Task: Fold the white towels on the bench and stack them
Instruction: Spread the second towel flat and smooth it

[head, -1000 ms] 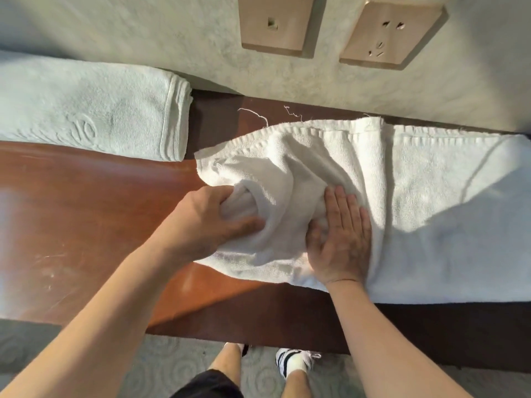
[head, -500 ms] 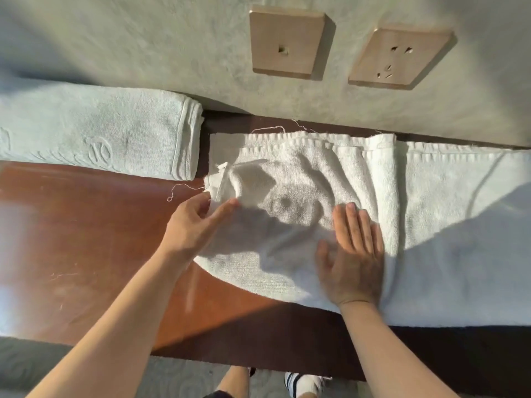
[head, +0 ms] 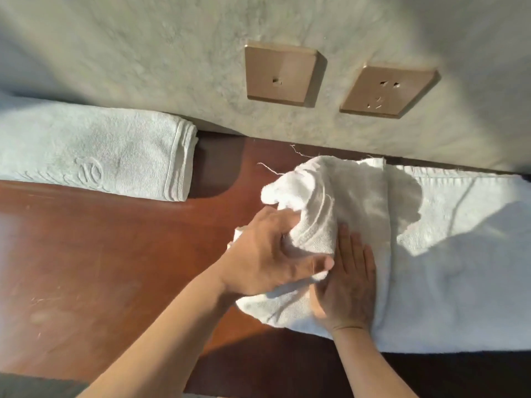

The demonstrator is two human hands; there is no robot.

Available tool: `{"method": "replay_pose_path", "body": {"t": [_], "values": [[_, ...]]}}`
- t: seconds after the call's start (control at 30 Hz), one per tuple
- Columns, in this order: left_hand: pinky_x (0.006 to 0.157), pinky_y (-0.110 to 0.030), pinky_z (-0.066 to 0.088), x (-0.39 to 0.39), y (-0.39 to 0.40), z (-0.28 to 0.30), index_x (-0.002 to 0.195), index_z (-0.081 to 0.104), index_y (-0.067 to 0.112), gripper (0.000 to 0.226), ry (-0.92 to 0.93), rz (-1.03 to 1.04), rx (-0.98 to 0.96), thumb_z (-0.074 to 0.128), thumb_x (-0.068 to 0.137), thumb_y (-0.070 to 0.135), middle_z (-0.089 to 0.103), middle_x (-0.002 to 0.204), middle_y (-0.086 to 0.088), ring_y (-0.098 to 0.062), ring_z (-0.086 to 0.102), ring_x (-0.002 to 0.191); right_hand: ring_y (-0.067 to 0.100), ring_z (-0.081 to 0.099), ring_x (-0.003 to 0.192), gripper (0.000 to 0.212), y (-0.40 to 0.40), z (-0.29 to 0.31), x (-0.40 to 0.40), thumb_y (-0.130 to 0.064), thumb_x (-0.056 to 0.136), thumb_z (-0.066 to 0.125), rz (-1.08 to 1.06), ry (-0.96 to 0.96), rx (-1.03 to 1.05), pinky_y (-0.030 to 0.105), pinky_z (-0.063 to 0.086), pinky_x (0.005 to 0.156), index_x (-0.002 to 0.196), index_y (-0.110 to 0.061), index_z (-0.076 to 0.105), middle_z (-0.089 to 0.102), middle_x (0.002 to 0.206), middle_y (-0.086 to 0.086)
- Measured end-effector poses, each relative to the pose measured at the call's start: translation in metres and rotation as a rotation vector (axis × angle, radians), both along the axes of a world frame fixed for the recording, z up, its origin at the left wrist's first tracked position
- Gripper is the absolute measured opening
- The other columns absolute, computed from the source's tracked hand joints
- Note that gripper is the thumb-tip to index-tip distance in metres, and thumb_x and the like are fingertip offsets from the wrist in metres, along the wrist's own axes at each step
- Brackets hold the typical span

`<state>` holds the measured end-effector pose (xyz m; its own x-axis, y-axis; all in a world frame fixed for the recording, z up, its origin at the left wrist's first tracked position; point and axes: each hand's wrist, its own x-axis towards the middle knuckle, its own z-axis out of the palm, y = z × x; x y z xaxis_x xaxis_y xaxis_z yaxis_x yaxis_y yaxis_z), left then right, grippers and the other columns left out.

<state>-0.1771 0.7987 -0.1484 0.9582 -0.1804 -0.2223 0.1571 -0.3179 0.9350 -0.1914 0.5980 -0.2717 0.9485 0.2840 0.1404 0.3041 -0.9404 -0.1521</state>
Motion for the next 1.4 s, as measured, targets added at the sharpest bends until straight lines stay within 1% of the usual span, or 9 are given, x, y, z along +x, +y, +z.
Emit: {"method": "replay_pose_path", "body": {"t": [0.23,0.33,0.5,0.6,0.73,0.97,1.07,1.23,1.4], "values": [[0.071,-0.022,0.045,0.007,-0.025,0.027,0.071,0.053,0.018,0.032,-0.206,-0.223,0.066,0.082,0.081,0.014,0.046,0.106,0.013,-0.023,0.057,0.100,0.039,0.059,0.123,0.071,-0.001,-0.001,-0.010,-0.024,0.067,0.067,-0.302,0.253,0.410,0.057,0.047,0.103,0.135,-0.007,0.054,0.062,0.132,0.020],[0.093,-0.029,0.049,0.018,-0.013,0.031,0.109,0.066,0.011,0.026,-0.194,-0.339,0.230,0.076,0.087,0.018,0.058,0.126,0.005,-0.014,0.059,0.114,0.041,0.060,0.123,0.054,-0.002,0.001,-0.007,-0.029,0.079,0.048,-0.110,0.170,0.136,0.057,0.041,0.110,0.120,-0.002,0.069,0.067,0.125,0.021],[0.055,-0.025,0.043,0.008,0.054,0.015,0.087,0.047,0.023,0.019,-0.130,0.244,0.572,0.066,0.086,0.021,0.052,0.065,0.012,-0.004,0.054,0.061,0.032,0.040,0.146,0.061,-0.001,0.002,-0.002,-0.037,0.098,0.033,-0.055,0.102,0.060,0.052,0.031,0.119,0.151,-0.009,0.045,0.041,0.158,0.012],[0.067,-0.039,0.050,-0.013,0.086,-0.013,0.087,0.058,0.017,0.026,0.336,0.411,0.713,0.064,0.095,0.041,0.062,0.083,0.000,-0.028,0.064,0.077,0.028,0.032,0.150,0.062,-0.004,0.002,-0.001,-0.038,0.098,0.033,0.012,0.130,0.043,0.053,0.028,0.120,0.155,-0.012,0.038,0.034,0.162,0.009],[0.059,-0.033,0.048,-0.040,0.090,-0.041,0.079,0.064,0.020,0.051,0.445,0.486,0.706,0.048,0.094,0.066,0.067,0.081,-0.003,-0.017,0.063,0.067,0.021,0.015,0.156,0.063,-0.004,0.001,-0.002,-0.040,0.100,0.029,0.002,0.173,-0.011,0.051,0.019,0.124,0.158,-0.015,0.029,0.023,0.167,0.004],[0.050,-0.028,0.040,-0.070,0.095,-0.044,0.087,0.076,0.039,0.062,0.746,0.383,0.097,0.061,0.061,0.094,0.066,0.066,0.006,-0.012,0.052,0.054,0.023,0.022,0.154,0.063,-0.004,-0.002,-0.004,-0.035,0.098,0.036,0.007,0.103,0.088,0.053,0.023,0.123,0.156,-0.014,0.034,0.030,0.164,0.006],[0.071,-0.050,0.058,-0.070,0.094,-0.041,0.091,0.076,0.016,0.060,0.571,0.423,-0.063,0.081,0.063,0.069,0.075,0.087,-0.012,-0.034,0.071,0.078,0.024,0.023,0.154,0.062,-0.005,-0.003,-0.003,-0.035,0.098,0.038,0.009,0.079,0.098,0.053,0.024,0.122,0.156,-0.014,0.034,0.030,0.164,0.007],[0.082,-0.041,0.059,-0.061,0.074,-0.021,0.122,0.069,0.007,0.041,0.478,0.434,-0.779,0.075,0.083,0.017,0.068,0.121,-0.027,-0.038,0.070,0.105,0.026,0.029,0.151,0.061,-0.002,-0.002,-0.004,-0.035,0.097,0.038,-0.014,0.077,0.078,0.052,0.024,0.123,0.152,-0.010,0.043,0.034,0.162,0.007],[0.104,-0.053,0.048,-0.047,0.038,-0.013,0.135,0.062,0.007,0.071,0.641,0.313,-1.155,0.067,0.087,0.058,0.060,0.138,-0.021,-0.038,0.060,0.125,0.023,0.026,0.152,0.062,0.000,0.002,-0.001,-0.032,0.097,0.037,-0.019,0.093,0.056,0.051,0.022,0.123,0.156,-0.013,0.036,0.031,0.164,0.006]]}}
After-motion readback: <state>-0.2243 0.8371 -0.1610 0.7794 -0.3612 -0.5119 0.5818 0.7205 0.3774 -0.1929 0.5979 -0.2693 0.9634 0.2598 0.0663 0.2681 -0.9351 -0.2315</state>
